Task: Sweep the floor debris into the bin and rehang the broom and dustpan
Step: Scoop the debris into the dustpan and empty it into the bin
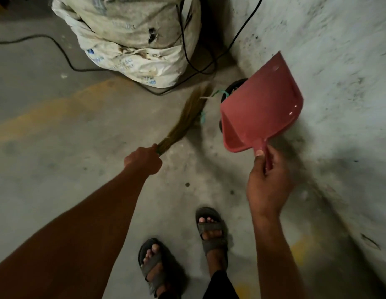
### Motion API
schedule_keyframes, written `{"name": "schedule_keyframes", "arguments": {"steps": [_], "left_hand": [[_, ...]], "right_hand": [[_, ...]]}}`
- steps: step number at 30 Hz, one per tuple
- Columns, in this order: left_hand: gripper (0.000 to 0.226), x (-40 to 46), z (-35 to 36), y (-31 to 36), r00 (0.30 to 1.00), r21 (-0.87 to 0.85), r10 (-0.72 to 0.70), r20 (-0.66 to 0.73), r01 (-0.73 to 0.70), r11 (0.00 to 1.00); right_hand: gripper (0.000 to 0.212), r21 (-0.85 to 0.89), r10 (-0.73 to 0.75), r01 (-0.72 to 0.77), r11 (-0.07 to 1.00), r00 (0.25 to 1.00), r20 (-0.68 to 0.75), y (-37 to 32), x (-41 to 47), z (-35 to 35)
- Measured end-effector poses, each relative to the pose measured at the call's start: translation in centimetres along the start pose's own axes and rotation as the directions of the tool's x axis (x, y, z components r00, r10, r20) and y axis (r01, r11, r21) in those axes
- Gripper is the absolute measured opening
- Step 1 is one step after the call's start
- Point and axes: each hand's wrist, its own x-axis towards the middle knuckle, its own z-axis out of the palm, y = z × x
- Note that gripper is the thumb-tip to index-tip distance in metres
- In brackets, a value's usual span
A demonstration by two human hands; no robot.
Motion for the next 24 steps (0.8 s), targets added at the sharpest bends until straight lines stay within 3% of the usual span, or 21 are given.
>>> {"name": "schedule_keyframes", "arguments": {"steps": [6,11,19,24], "left_hand": [[0.057,-5.5,6.9,-7.9,0.998,0.015,0.005,0.061,-0.006,1.000],[0.053,-9.3,11.7,-12.7,0.999,-0.086,0.003,-0.043,-0.007,0.996],[0.056,-3.7,13.5,-9.4,0.983,-0.180,-0.068,-0.171,0.037,0.983],[0.051,2.7,14.7,-6.1,0.991,-0.124,-0.030,-0.131,0.013,0.992]], "right_hand": [[0.022,0.069,0.156,-0.160,0.985,0.986,0.057,4.8,-8.6,0.7],[0.012,-0.002,0.362,-0.368,0.930,0.915,0.176,11.5,-13.5,1.2],[0.026,-0.043,0.472,-0.483,0.875,0.829,0.301,20.4,-10.1,4.8],[0.051,-0.007,0.479,-0.502,0.865,0.821,0.311,24.5,-5.5,8.6]]}}
